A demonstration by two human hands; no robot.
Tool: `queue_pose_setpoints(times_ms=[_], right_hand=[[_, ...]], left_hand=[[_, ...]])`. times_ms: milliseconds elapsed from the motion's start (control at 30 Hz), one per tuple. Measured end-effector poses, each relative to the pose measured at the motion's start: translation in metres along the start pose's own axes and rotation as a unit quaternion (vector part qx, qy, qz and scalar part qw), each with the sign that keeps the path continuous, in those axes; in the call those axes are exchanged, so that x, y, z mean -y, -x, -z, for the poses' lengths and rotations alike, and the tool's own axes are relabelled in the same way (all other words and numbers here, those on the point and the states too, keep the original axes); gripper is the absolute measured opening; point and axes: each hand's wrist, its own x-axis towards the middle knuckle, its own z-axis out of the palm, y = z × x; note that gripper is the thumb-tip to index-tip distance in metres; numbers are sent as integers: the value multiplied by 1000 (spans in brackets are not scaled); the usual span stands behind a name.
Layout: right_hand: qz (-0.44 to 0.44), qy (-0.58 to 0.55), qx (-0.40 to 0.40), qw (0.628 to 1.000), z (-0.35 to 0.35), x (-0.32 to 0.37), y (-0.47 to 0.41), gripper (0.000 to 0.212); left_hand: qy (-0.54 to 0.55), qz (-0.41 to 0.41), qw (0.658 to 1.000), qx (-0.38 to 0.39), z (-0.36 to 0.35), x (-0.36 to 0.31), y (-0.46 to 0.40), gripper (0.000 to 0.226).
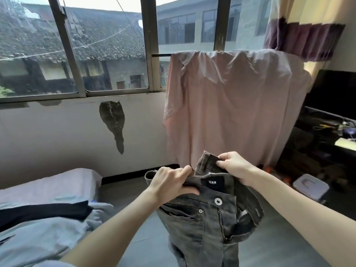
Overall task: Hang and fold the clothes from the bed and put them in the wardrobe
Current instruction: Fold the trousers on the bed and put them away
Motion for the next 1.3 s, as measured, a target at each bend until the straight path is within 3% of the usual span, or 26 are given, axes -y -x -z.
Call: queue_pose_setpoints(times_ms=[167,233,333,467,567,700,867,967,1100,1300], right_hand=[[0,-40,-114,993,-5,-11,-25,25],[-3,-42,-145,989,-14,-11,-35,23],[7,-55,-170,984,-24,-7,-47,26],[50,-49,-169,983,-36,9,-49,25],[96,38,-157,982,-47,18,-43,19],[155,119,-112,974,-49,29,-37,23],[220,188,-20,957,-61,48,-28,21],[241,181,38,953,-69,56,-19,17],[229,75,110,964,-65,60,-6,13],[202,15,166,965,-53,58,2,18]], left_hand=[[22,56,988,140,-5,11,37,59],[-34,105,976,186,2,13,42,54],[-140,127,961,201,13,30,55,47],[-85,231,949,197,22,47,80,18],[-111,261,937,205,25,52,93,26],[-63,192,970,132,37,59,97,34],[78,103,991,27,50,39,52,20],[130,113,984,-35,54,22,25,26],[134,142,975,-108,55,19,16,29],[110,273,948,-122,55,15,17,88]])
